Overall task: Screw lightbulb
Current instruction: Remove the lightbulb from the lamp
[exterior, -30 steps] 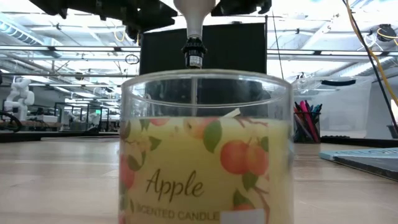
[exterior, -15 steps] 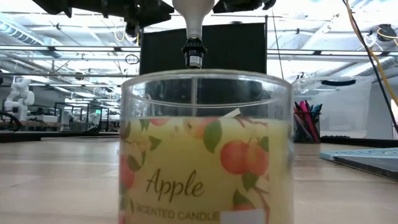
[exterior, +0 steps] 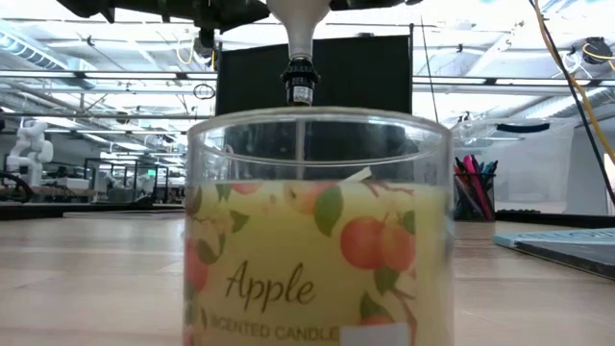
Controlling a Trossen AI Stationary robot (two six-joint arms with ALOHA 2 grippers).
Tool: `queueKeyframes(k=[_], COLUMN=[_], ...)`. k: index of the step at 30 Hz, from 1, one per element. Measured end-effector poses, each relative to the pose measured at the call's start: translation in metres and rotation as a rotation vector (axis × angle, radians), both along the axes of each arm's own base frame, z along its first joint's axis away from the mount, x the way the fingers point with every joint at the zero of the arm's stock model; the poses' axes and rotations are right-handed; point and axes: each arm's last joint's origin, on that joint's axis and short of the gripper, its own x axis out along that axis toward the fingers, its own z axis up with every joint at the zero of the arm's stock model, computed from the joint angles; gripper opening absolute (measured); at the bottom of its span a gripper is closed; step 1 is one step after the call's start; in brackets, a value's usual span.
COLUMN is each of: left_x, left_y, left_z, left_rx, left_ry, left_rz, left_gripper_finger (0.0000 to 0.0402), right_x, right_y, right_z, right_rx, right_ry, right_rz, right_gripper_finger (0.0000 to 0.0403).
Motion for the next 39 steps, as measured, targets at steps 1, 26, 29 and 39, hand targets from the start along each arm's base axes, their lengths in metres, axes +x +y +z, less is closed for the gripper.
queueKeyframes(k=[1, 26, 29, 39], left_x=[0.000, 0.011, 0.011, -0.001], left_y=[-0.001, -0.033, -0.042, -0.051], left_z=[0.000, -0.018, -0.020, -0.026], left_rx=[0.001, -0.052, -0.049, -0.018], left_ry=[0.000, 0.105, 0.111, 0.151], left_rz=[-0.010, -0.067, -0.052, 0.079], left_gripper_finger=[0.0031, 0.0030, 0.0030, 0.0030], right_x=[0.000, 0.004, 0.002, -0.015], right_y=[0.000, -0.026, -0.028, -0.006], right_z=[0.000, -0.001, -0.004, -0.044], right_rx=[0.000, -0.012, -0.014, 0.169], right_ry=[0.000, 0.022, 0.050, -0.033], right_rz=[-0.001, -0.086, -0.176, -0.135], right_gripper_finger=[0.0000, 0.0000, 0.0000, 0.0000])
